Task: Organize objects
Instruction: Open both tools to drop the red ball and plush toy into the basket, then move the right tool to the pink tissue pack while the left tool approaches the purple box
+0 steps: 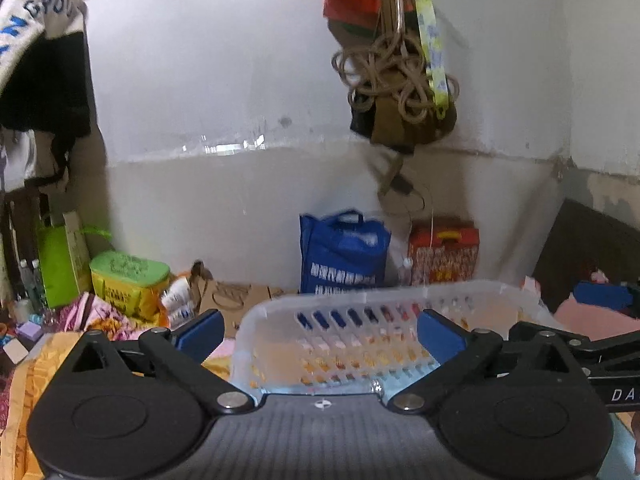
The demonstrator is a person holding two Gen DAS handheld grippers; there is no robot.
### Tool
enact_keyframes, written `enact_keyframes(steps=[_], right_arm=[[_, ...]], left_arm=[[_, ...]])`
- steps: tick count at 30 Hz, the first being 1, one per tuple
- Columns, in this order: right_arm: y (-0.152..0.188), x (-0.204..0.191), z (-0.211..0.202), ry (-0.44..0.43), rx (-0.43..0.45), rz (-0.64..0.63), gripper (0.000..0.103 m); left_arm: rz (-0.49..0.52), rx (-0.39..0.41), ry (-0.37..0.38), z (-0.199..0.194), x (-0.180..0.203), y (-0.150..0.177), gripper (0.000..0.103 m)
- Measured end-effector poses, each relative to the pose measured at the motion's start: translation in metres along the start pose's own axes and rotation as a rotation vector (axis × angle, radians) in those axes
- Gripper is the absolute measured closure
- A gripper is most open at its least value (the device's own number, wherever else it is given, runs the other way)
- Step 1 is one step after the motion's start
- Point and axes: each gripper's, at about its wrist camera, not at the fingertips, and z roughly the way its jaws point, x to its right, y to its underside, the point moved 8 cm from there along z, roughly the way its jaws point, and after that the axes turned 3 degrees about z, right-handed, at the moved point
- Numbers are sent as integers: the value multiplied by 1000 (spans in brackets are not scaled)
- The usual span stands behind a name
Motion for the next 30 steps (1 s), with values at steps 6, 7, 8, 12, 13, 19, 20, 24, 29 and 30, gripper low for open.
enact_keyframes(steps=[6, 7, 8, 12, 13, 19, 20, 24, 29, 30], right_arm=[[-20, 6, -28, -46, 41, 202, 0], [-20, 3, -37, -52, 38, 200, 0], [-17, 0, -47, -55, 39, 179, 0], [16, -14, -89, -75, 96, 45, 0], [24, -15, -95, -86, 107, 45, 0], [62, -8, -86, -107, 68, 142, 0], [68, -6, -82, -95, 64, 152, 0], [90, -6, -66, -55, 3, 123, 0], [105, -4, -54, -29, -65, 112, 0], [109, -4, -53, -27, -75, 116, 0]], left_arm=[[10, 91, 10, -42, 5, -13, 0], [24, 100, 16, -52, 8, -12, 0], [45, 109, 19, -60, 10, -10, 0], [134, 133, 10, -91, 22, 18, 0], [149, 134, 23, -97, 25, 29, 0], [251, 27, 25, -99, 36, 91, 1], [258, 6, 20, -94, 36, 98, 2], [231, -78, -8, -72, 27, 120, 4], [228, -149, 1, -52, 25, 145, 8], [226, -157, 4, -48, 25, 148, 10]])
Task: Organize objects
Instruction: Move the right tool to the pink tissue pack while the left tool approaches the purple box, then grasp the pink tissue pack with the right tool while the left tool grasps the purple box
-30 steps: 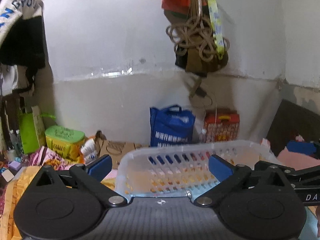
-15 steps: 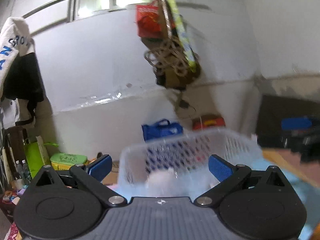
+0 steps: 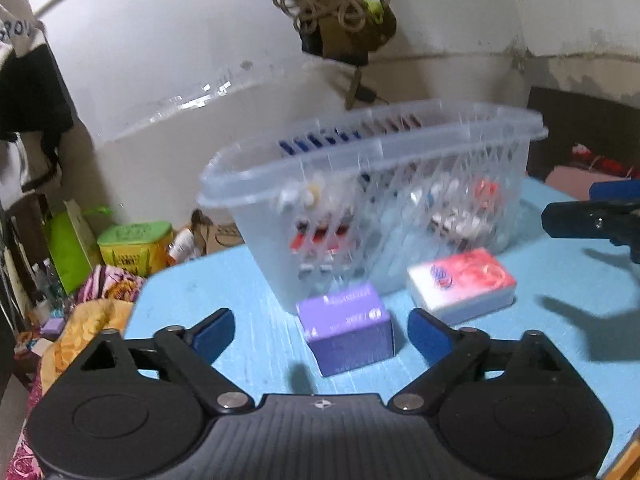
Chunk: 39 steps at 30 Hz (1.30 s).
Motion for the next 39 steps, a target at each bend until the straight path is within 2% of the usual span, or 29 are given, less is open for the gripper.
enact_keyframes(steps=[3, 6, 8, 10, 11, 21, 26, 29, 31, 32, 34, 38, 39], right_arm=[[6, 2, 4, 13, -27, 13, 0], [14, 3, 8, 25, -63, 33, 0], [20, 3, 13, 37, -94, 46, 0], [24, 1, 17, 43, -114, 56, 0], [26, -1, 19, 43, -126, 56, 0], [45, -40, 49, 44, -240, 35, 0], [47, -54, 63, 74, -270, -34, 3], [46, -56, 65, 91, -265, -66, 9], [45, -56, 65, 83, -260, -73, 13], [45, -57, 64, 74, -257, -78, 20], [44, -60, 61, 55, -254, -104, 24], [47, -59, 51, 46, -255, -139, 25], [47, -56, 48, 44, -260, -149, 25]], left_arm=[[-31, -22, 36, 8, 1, 7, 10], [-37, -38, 27, 16, 0, 11, 10], [-39, -58, 22, 22, 0, 14, 21], [-64, -79, 37, 26, -1, 18, 45], [-69, -90, 40, 27, 0, 19, 47], [-81, -81, -21, 22, -23, 20, 48], [-62, -92, -23, 28, -26, 23, 47], [-23, -79, -47, 29, -24, 25, 39], [-3, -73, -79, 30, -23, 24, 30], [-1, -72, -85, 30, -23, 24, 29], [-1, -70, -85, 32, -23, 23, 25], [11, -64, -100, 33, -19, 21, 27], [6, -65, -95, 32, -16, 21, 41]])
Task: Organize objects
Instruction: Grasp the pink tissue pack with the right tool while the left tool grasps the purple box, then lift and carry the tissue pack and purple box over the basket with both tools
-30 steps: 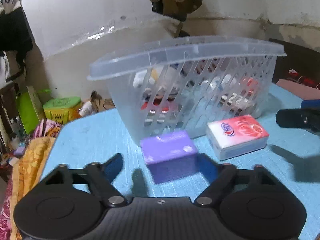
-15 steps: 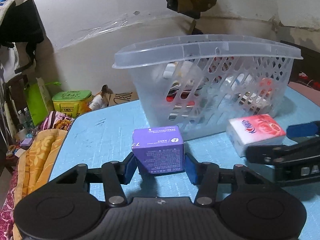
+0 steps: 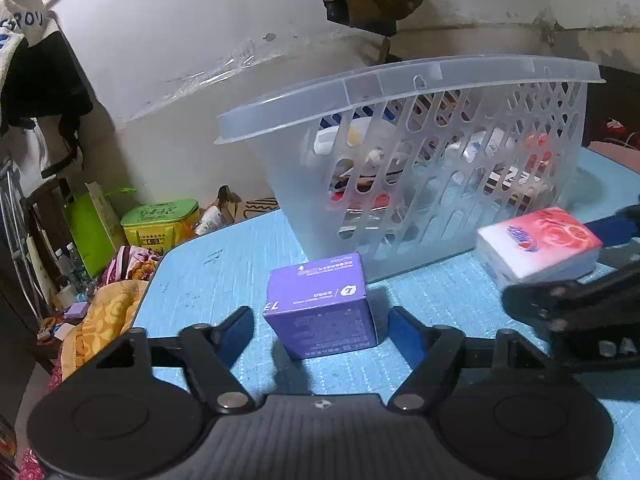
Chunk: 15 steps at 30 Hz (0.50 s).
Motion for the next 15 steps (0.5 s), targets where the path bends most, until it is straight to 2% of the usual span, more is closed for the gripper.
enact_keyframes(steps=[3, 6, 15], right_arm=[[5, 11, -10, 6, 4, -21, 25], [10, 23, -16, -1, -2, -16, 25], [19, 34, -26, -16, -13, -41, 25]], left_arm=[[-22, -1, 11, -6, 1, 0, 43], [5, 34, 18, -20, 9, -4, 43], [54, 36, 94, -43, 45, -3, 43]])
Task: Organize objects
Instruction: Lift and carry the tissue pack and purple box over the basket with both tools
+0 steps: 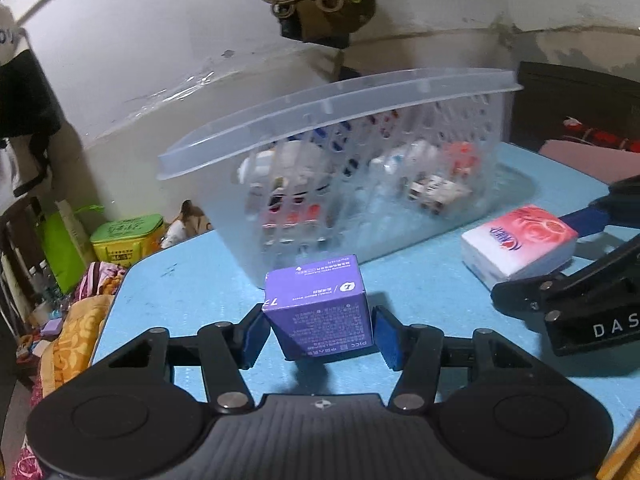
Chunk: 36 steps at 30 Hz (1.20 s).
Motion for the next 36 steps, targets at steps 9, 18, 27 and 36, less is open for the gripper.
enact_keyframes(steps=[9, 18, 27, 36], right_arm=[[-5, 4, -10, -9, 30, 6, 25], [-22, 2, -37, -46, 111, 19, 25], [-41, -9, -83, -29, 250, -29, 25], [-71, 8, -105, -13, 371, 15, 25]], left_arm=[[-2, 6, 8, -4, 1, -1, 43], [-11, 79, 21, -23, -4, -15, 43], [-57, 190, 43, -54, -15, -37, 43], [-100, 263, 58, -71, -29, -63, 43]])
